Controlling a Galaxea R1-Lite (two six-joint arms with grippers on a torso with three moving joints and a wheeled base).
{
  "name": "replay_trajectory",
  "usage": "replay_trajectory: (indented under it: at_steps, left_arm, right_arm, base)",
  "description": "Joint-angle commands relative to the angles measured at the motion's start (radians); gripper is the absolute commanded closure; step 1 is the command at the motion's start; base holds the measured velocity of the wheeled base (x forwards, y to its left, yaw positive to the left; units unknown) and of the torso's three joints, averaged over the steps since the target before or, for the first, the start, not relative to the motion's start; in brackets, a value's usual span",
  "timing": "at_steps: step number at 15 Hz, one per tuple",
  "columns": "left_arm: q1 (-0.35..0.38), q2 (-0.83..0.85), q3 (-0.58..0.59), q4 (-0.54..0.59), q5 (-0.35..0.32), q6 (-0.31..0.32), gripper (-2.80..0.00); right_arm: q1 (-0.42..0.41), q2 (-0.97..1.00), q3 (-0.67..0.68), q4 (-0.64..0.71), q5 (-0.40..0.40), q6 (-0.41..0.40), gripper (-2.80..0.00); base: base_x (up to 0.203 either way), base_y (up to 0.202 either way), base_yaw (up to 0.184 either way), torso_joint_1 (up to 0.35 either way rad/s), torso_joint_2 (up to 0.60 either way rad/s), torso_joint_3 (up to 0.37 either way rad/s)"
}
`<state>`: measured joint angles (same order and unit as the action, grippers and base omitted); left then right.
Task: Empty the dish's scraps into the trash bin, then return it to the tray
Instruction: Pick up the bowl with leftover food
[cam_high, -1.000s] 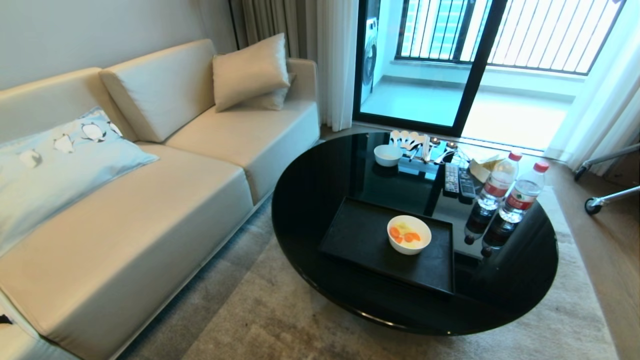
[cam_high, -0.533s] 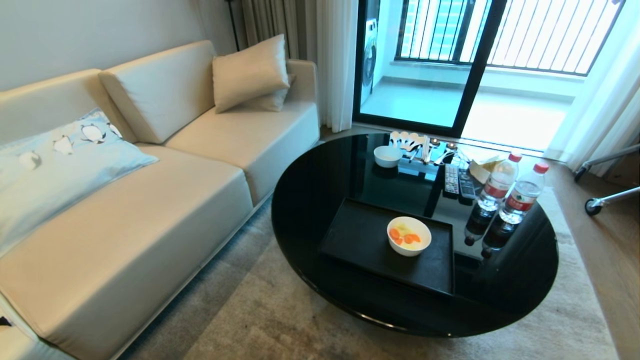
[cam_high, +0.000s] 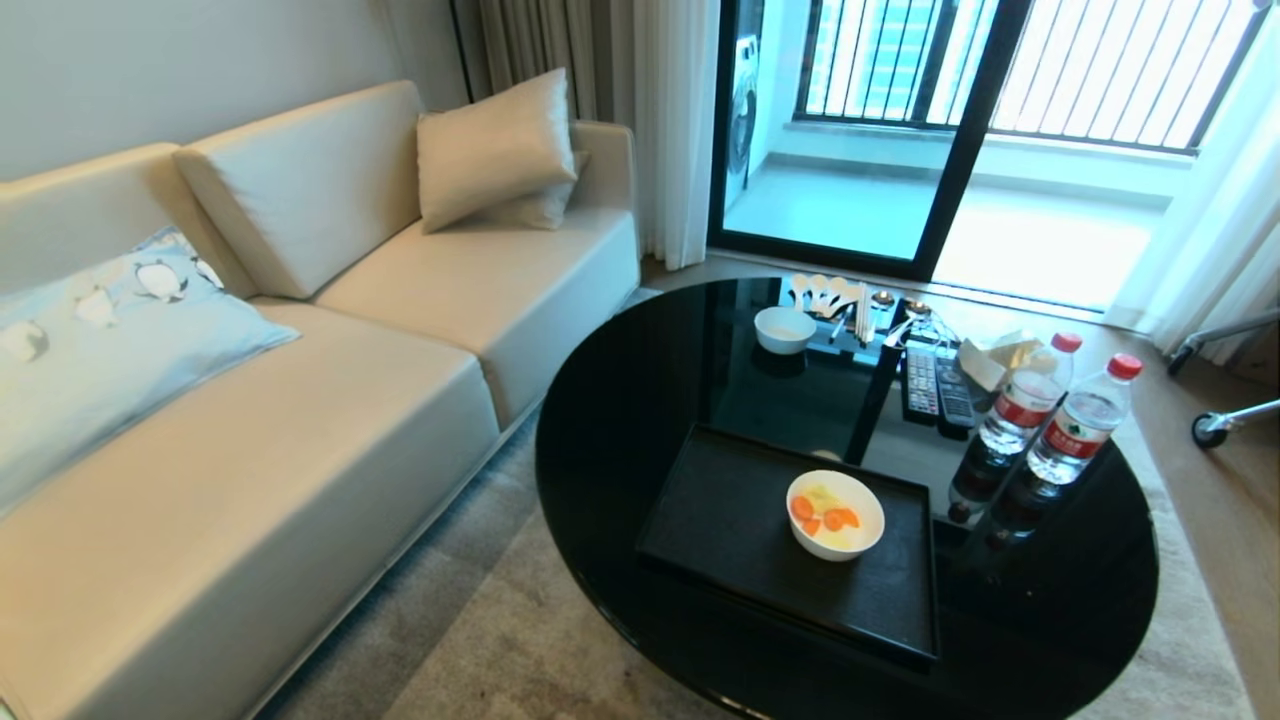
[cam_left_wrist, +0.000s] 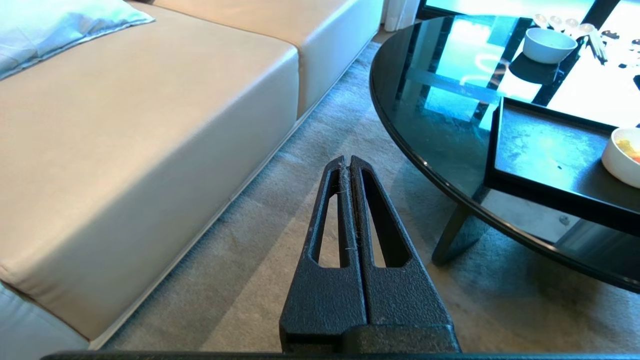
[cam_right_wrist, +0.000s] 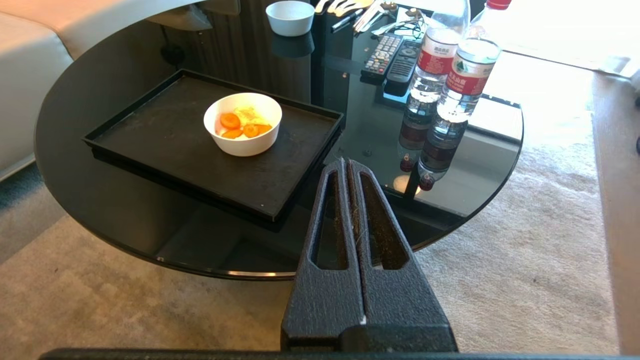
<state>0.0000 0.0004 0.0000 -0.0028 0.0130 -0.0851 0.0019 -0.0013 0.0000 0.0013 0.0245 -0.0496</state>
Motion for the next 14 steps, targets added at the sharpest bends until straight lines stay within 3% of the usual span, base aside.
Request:
replay_trajectory:
  at_steps: [1, 7, 10, 14]
  left_arm:
    - [0.0, 0.0, 0.0, 0.0, 0.001, -0.001, 0.0]
    - [0.0, 0.0, 0.0, 0.0, 0.001, -0.001, 0.0]
    - [0.0, 0.0, 0.0, 0.0, 0.001, -0.001, 0.0]
    - [0.0, 0.0, 0.0, 0.0, 0.001, -0.001, 0.0]
  right_arm:
    - [0.0, 0.001, 0.0, 0.0, 0.002, -0.001, 0.0]
    - [0.0, 0.001, 0.0, -0.001, 0.005, -0.006, 0.0]
    - [0.001, 0.001, -0.013, -0.004, 0.031, -0.062, 0.0]
    - [0.001, 0.093, -0.187, 0.071, 0.137, -0.113, 0.0]
  base:
    - [0.0, 0.0, 0.0, 0.0, 0.0, 0.0]
    - [0.0, 0.0, 0.0, 0.0, 0.0, 0.0]
    - [0.0, 0.0, 0.0, 0.0, 0.0, 0.0]
    - [0.0, 0.0, 0.0, 0.0, 0.0, 0.0]
